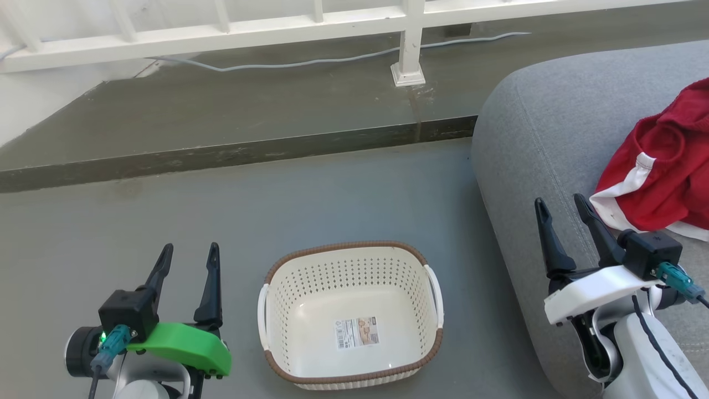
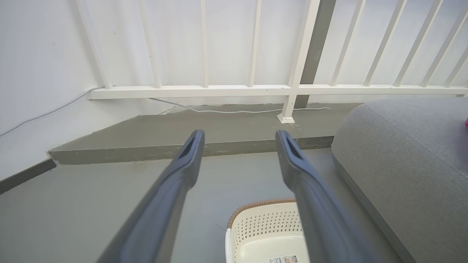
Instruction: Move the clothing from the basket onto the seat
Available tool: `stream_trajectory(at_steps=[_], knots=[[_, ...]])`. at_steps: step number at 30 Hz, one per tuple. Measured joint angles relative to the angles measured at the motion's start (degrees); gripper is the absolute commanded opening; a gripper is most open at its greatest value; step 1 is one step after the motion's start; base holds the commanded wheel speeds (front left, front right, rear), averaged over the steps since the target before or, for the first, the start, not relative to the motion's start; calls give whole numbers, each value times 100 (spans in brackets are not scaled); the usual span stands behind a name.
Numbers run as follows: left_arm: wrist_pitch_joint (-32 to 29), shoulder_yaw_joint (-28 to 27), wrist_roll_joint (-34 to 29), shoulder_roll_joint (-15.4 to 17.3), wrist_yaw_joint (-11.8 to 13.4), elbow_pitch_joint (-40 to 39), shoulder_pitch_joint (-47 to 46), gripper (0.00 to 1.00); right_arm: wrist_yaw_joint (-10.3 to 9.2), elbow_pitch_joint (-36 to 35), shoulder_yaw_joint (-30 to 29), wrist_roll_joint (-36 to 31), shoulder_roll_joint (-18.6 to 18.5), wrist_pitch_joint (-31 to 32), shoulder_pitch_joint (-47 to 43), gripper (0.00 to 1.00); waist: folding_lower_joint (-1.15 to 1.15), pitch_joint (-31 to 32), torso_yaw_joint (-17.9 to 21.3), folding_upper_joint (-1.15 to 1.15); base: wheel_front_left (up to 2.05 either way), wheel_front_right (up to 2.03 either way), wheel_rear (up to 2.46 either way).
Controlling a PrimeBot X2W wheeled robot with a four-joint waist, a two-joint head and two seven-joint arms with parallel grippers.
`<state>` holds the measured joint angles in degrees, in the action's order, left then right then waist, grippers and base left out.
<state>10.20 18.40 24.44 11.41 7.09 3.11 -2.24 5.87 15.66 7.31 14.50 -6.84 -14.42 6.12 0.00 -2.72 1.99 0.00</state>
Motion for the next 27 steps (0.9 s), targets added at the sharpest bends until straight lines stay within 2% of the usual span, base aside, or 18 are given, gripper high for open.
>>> stream_trajectory(at_steps=[9,27], knots=[[-9,-79,-42,-36,0,18,38,100,-94,-147,-9,-2,-2,70,-97,100,0,48,-1,0,0,0,0],[-66,-170,-112,-152,0,36,138,100,-147,-393,-7,-1,-5,147,-231,100,0,41,-2,0,0,0,0]])
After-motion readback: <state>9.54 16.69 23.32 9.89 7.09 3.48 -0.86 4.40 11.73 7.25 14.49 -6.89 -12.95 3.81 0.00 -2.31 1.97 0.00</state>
